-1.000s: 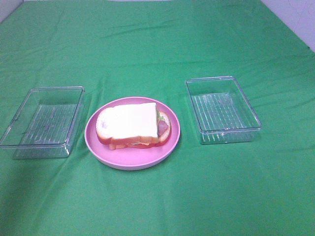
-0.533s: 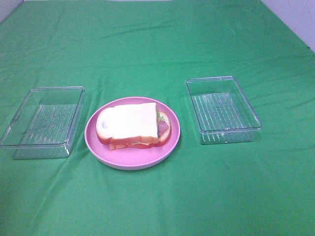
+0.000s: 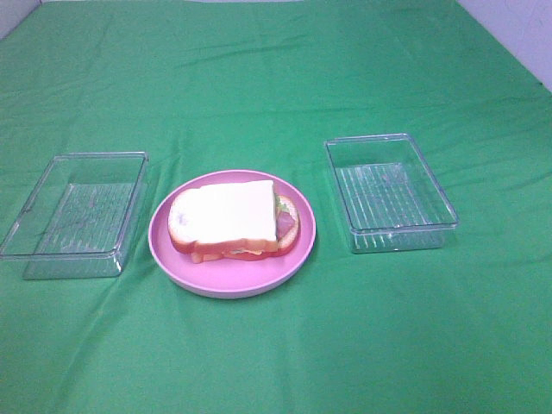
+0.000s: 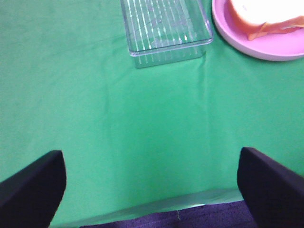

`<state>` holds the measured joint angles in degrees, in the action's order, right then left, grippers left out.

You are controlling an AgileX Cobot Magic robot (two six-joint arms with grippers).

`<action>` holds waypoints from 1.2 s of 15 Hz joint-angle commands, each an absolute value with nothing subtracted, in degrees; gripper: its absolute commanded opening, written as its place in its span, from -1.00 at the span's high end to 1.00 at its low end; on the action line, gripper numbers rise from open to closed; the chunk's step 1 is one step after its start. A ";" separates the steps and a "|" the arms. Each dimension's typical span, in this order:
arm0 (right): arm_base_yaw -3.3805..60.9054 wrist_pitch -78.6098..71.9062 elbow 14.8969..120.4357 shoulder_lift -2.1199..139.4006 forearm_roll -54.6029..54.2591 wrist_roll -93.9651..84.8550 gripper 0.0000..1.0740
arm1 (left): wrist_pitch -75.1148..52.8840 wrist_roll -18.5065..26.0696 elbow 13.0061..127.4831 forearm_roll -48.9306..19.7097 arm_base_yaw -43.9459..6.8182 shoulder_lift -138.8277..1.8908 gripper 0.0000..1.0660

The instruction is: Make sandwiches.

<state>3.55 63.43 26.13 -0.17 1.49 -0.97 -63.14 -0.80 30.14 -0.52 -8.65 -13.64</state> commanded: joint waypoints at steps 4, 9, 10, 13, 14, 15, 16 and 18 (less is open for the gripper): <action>3.21 63.03 26.01 -1.72 1.43 -0.97 -0.71 | -61.71 0.00 29.74 -1.66 -8.59 -11.97 -0.71; 3.21 63.03 26.01 -1.72 1.43 -0.97 -0.71 | -61.71 0.00 29.74 -1.43 0.29 -0.86 -0.71; 3.21 63.03 26.01 -1.72 1.43 -0.97 -0.71 | -61.71 0.00 29.74 -1.43 2.52 1.38 -0.71; 3.21 63.03 26.01 -1.60 1.43 -0.97 -0.71 | -61.65 0.00 29.74 -1.26 4.58 1.55 -0.71; 3.21 63.03 26.01 -1.60 1.43 -0.97 -0.71 | -61.65 0.00 29.74 -1.26 4.58 1.55 -0.71; 3.21 63.03 26.01 -1.60 1.43 -0.97 -0.71 | -61.65 0.00 29.74 -1.26 4.58 1.55 -0.71; 3.21 63.03 26.01 -1.60 1.43 -0.97 -0.71 | -61.65 0.00 29.74 -1.26 4.58 1.43 -0.71; 3.21 63.03 26.01 -1.60 1.43 -0.97 -0.71 | -61.65 0.00 29.74 -1.26 4.58 1.03 -0.71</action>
<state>3.55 63.43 26.13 -0.17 1.49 -0.97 -61.99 0.00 29.85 -1.43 4.47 0.40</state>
